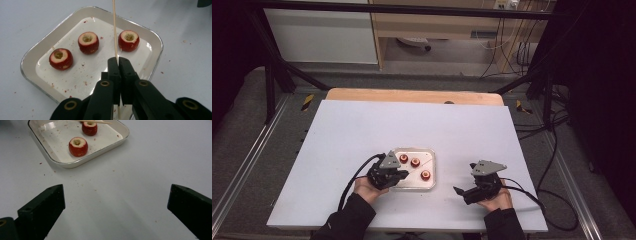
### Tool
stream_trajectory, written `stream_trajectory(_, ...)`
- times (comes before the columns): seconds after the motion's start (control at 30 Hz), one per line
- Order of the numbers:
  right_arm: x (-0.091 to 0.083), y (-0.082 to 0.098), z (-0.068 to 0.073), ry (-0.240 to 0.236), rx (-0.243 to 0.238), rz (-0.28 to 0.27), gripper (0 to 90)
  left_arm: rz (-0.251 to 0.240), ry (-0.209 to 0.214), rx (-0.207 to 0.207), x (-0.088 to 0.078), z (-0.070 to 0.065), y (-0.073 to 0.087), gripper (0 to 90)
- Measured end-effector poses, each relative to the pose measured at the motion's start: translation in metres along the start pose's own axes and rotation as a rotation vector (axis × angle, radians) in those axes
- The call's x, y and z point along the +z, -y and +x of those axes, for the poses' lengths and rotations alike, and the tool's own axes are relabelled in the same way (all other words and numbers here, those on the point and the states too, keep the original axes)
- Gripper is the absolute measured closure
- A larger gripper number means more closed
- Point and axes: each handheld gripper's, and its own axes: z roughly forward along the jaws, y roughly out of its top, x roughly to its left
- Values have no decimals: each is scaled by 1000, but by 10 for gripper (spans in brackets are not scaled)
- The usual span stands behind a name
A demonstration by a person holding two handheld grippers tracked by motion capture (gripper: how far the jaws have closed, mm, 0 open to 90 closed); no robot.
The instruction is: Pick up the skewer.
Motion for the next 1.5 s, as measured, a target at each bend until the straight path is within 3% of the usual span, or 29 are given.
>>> stream_trajectory(0.13, 4, -10, 7, 4, -70, 7, 35, 5, 4, 8, 2, -5, -5, 882)
stream_trajectory(0.23, 8, -16, 13, 8, -124, 34, 48, 24, 8, 45, 4, -13, -12, 882)
stream_trajectory(0.47, 13, -26, 24, 22, -247, 81, 89, 39, 22, 81, 7, -23, -24, 882)
stream_trajectory(0.73, 13, -34, 35, 25, -362, 91, 182, 65, 44, 115, 14, -33, -35, 882)
stream_trajectory(1.03, 15, -38, 42, 37, -455, 106, 264, 89, 65, 155, 24, -46, -47, 882)
stream_trajectory(1.5, 19, -32, 49, 42, -691, 168, 477, 120, 87, 191, 35, -61, -55, 882)
